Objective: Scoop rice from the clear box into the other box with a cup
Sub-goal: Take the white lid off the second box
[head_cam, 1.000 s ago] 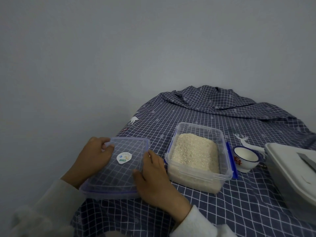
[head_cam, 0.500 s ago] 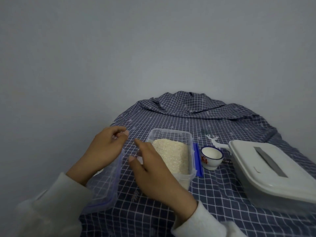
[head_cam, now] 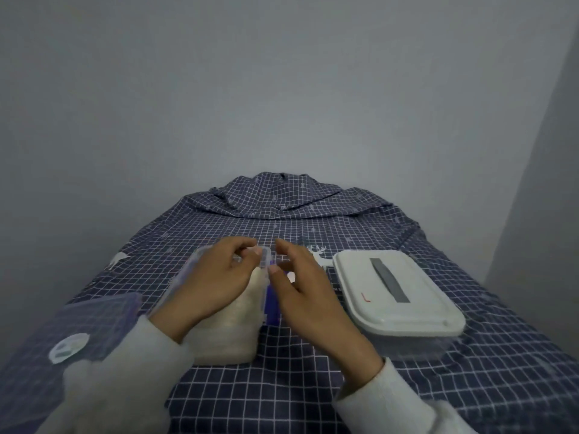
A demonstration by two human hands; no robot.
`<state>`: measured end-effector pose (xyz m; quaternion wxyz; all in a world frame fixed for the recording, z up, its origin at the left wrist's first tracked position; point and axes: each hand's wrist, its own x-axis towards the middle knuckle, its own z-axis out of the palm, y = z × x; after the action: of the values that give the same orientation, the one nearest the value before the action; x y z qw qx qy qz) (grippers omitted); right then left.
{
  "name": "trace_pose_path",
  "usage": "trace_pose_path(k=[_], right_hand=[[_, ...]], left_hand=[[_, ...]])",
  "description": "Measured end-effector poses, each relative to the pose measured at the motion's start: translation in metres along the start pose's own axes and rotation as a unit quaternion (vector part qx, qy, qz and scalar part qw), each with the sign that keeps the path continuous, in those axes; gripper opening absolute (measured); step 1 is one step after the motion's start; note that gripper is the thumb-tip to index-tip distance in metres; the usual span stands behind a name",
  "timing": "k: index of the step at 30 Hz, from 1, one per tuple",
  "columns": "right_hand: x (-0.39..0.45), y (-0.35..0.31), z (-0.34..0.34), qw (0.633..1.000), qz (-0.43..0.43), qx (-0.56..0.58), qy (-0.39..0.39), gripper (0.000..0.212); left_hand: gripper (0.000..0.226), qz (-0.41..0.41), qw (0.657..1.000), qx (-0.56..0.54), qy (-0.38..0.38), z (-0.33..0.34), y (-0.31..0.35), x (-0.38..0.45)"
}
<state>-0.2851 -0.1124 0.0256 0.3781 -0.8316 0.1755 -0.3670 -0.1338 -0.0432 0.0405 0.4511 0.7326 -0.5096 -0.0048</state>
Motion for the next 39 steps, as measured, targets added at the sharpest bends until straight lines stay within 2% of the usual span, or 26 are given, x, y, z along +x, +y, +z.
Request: trace_pose_path(k=[13,19,26,30,35,39], right_hand=[[-0.032,0.060,-0.101,0.991,0.032,-0.067,0.108,0.050],[-0.047,0.092,-0.143,0.974,0.064,-0.152,0.153,0.047],[-0.063,0.123,-0.169,0.945,0.133,-0.250,0.166,0.050],[-0.067,0.131,-0.171,0.939,0.180,-0.249,0.152,0.051],[-0.067,0.136,-0.172,0.947,0.223,-0.186,0.138,0.052],[-0.067,0.136,-0.171,0.957,0.220,-0.131,0.135,0.027]], left_hand=[[0.039,0.022,0.996,-0.011,-0.085,0.113,0.066,0.013],[0.055,-0.003,0.992,0.048,-0.121,0.150,0.065,0.013],[0.066,-0.012,0.988,0.061,-0.139,0.175,0.063,0.009],[0.068,-0.025,0.986,0.056,-0.157,0.182,0.060,0.007],[0.069,-0.038,0.986,0.041,-0.154,0.182,0.059,0.007],[0.072,-0.051,0.986,0.006,-0.156,0.181,0.061,0.005]])
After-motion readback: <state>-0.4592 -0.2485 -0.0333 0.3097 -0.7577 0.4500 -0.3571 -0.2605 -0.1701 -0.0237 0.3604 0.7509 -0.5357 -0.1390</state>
